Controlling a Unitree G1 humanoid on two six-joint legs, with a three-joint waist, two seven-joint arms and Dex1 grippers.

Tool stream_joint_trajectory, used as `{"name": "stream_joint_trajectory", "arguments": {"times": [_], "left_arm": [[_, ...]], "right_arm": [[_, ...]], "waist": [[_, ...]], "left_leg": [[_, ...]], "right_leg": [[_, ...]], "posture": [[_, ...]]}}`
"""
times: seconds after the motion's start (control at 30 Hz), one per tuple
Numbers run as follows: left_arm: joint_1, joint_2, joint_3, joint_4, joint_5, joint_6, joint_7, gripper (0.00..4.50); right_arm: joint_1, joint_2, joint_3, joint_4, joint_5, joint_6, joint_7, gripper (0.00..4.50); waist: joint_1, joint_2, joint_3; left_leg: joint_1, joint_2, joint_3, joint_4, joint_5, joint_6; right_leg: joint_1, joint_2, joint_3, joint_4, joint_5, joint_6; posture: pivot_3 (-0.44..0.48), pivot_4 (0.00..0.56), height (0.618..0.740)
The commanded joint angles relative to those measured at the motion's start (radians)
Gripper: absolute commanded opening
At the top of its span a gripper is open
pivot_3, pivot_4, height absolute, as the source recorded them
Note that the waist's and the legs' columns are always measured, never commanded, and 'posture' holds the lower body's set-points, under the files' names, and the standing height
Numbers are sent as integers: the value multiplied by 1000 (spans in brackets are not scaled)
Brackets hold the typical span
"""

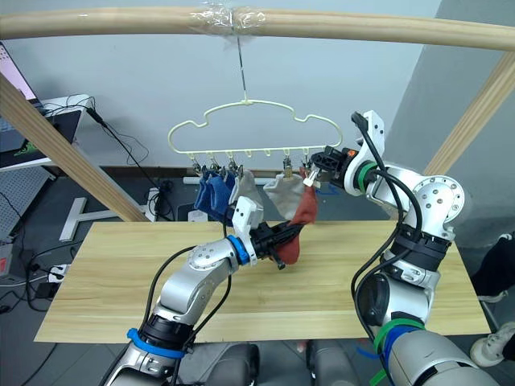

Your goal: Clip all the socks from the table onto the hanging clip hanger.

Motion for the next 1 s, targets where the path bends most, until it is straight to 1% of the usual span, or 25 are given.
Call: {"name": "stream_joint_trajectory", "arguments": {"times": [0.03,0.37,0.5,0.77,0.87,1.0], "left_arm": [[-51,-22,16,-1,-2,-30,8,28],[-90,-30,20,30,12,-43,22,28],[-97,-44,48,4,-13,-41,33,28],[-112,-51,56,2,-12,-37,35,28],[-106,-51,49,-2,-11,-38,33,0],[-103,-52,45,-6,-12,-34,30,0]], "right_arm": [[-27,-2,-4,-50,29,-1,10,0],[-21,-3,3,-57,30,1,14,0],[-16,-4,4,-57,29,-1,17,0],[-19,-3,3,-51,36,-1,27,0],[-19,-2,-1,-53,38,-2,28,759],[-23,0,-8,-52,45,-5,24,2289]], "waist": [[0,0,0],[0,0,0],[0,0,0],[0,0,0],[0,0,0],[0,0,0]], "left_leg": [[0,0,0,0,0,0],[-1,0,0,0,0,0],[-1,0,0,0,0,0],[-1,0,0,0,0,0],[-1,0,0,0,0,0],[-1,0,0,0,0,0]], "right_leg": [[0,0,0,0,0,0],[-1,0,0,0,1,-1],[-1,0,0,0,1,-1],[-1,0,0,0,1,-1],[-1,0,0,0,1,-1],[-1,0,0,0,1,-1]], "posture": [[-23,204,740],[-23,204,740],[-23,204,740],[-23,204,740],[-21,211,740],[-21,211,740]]}}
